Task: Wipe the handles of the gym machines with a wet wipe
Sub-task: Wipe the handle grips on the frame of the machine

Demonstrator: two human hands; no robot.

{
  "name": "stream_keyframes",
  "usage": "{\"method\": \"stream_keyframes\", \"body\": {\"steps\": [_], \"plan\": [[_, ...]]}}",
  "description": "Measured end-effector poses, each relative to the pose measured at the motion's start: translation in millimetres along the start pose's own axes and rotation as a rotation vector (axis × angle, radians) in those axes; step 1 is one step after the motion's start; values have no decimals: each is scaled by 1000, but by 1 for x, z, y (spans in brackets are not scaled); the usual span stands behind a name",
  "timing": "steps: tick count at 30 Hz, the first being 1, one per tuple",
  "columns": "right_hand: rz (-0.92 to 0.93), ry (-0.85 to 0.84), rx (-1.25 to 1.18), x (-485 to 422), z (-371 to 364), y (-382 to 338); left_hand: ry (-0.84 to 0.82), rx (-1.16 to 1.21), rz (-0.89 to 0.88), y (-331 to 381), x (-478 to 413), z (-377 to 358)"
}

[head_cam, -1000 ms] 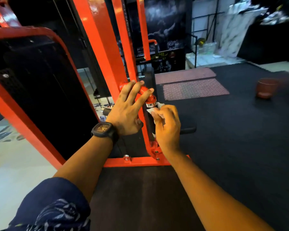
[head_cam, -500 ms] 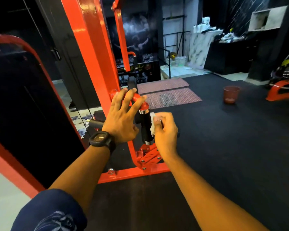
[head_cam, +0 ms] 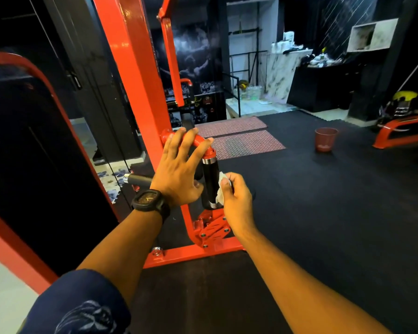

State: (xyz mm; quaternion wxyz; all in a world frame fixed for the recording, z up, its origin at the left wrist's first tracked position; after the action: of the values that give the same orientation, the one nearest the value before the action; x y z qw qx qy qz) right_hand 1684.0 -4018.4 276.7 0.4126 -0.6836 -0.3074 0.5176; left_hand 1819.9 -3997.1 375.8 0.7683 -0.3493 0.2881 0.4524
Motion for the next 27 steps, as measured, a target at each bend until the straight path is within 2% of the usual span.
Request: {"method": "stream_keyframes", "body": {"steps": [6, 9, 13, 16, 18, 20, 22, 25, 27], "plan": [[65, 0, 40, -13, -3, -14, -13, -6, 13, 0, 0, -1], [-29, -48, 79, 2, 5, 7, -23, -18, 15, -1, 1, -3], [-17, 7, 33, -12, -1, -12, -17, -13, 15, -2, 1, -3], [-77, 23, 112, -2, 1, 3, -26, -12, 12, -2, 0, -3], [-97, 48, 82, 8, 5, 6, -25, -15, 8, -2, 1, -2], [23, 132, 10, 7, 5, -15, -14, -14, 5, -2, 2, -1], [236, 191, 2, 3, 3, -45, -21, -6, 4, -3, 3, 0], [505, 115, 163, 8, 2, -42, -41, 12, -8, -4, 1, 1], [573, -16, 303, 13, 1, -27, -52, 21, -19, -6, 1, 4]]}}
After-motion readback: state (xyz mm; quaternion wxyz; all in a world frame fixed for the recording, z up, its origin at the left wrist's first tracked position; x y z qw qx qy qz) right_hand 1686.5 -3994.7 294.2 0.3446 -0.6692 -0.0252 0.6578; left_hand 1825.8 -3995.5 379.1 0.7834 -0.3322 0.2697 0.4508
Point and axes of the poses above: each hand's wrist, its own x-axis away from the middle knuckle, its own z-axis out of the back of the hand, y = z × x, the point moved 5 cm from there along -x, towards the middle knuckle, and after that the axes turned 8 degrees about y, right-handed, at the moved point
